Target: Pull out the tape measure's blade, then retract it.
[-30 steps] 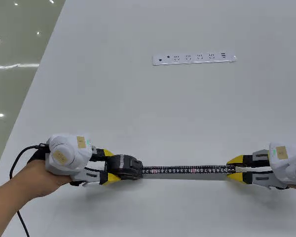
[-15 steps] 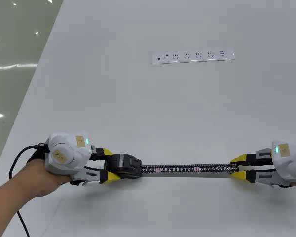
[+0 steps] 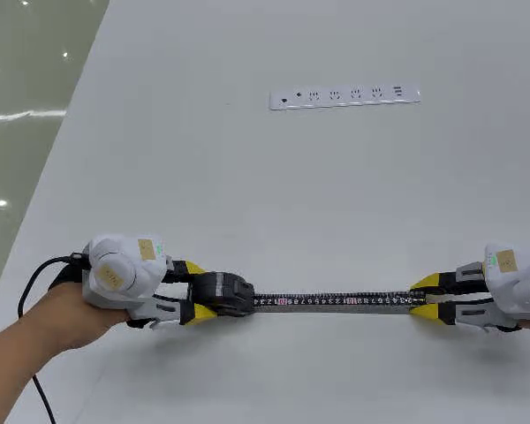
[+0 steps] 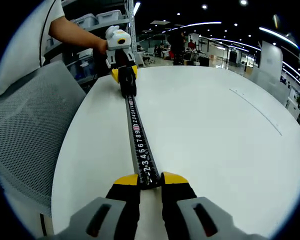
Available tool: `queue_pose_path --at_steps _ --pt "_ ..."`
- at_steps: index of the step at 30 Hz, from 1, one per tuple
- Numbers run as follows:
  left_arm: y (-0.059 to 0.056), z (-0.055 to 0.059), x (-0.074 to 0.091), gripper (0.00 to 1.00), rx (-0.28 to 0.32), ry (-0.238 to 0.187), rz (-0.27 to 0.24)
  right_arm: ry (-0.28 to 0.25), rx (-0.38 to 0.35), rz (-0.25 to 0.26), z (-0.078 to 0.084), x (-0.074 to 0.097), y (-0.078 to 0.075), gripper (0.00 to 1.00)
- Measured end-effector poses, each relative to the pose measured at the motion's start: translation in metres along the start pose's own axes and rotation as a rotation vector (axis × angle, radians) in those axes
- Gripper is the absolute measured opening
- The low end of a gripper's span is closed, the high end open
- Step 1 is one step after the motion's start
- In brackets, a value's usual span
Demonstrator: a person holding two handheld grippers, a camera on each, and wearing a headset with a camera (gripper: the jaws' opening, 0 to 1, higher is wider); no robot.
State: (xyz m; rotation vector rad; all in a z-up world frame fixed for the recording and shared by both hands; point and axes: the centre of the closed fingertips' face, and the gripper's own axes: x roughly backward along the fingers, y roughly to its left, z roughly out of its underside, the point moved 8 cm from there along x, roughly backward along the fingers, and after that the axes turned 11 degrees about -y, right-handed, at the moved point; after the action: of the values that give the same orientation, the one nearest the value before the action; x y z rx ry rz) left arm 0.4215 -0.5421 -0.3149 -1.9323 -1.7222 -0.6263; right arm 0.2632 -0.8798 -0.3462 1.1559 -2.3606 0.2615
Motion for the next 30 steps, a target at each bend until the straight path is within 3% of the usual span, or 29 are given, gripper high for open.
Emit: queue_pose_path --at_steps 20,30 --pt "-0.0001 -0.0013 -0.0001 0.32 0.033 0.005 -0.010 0.020 0.018 -0.009 -0.0009 -0.0005 -0.0003 0.17" --pt "0.0014 -0.0026 0.0024 0.32 0.039 0.003 -0.009 0.027 0.007 -0.004 -0.0036 0.0022 0.0025 0.32"
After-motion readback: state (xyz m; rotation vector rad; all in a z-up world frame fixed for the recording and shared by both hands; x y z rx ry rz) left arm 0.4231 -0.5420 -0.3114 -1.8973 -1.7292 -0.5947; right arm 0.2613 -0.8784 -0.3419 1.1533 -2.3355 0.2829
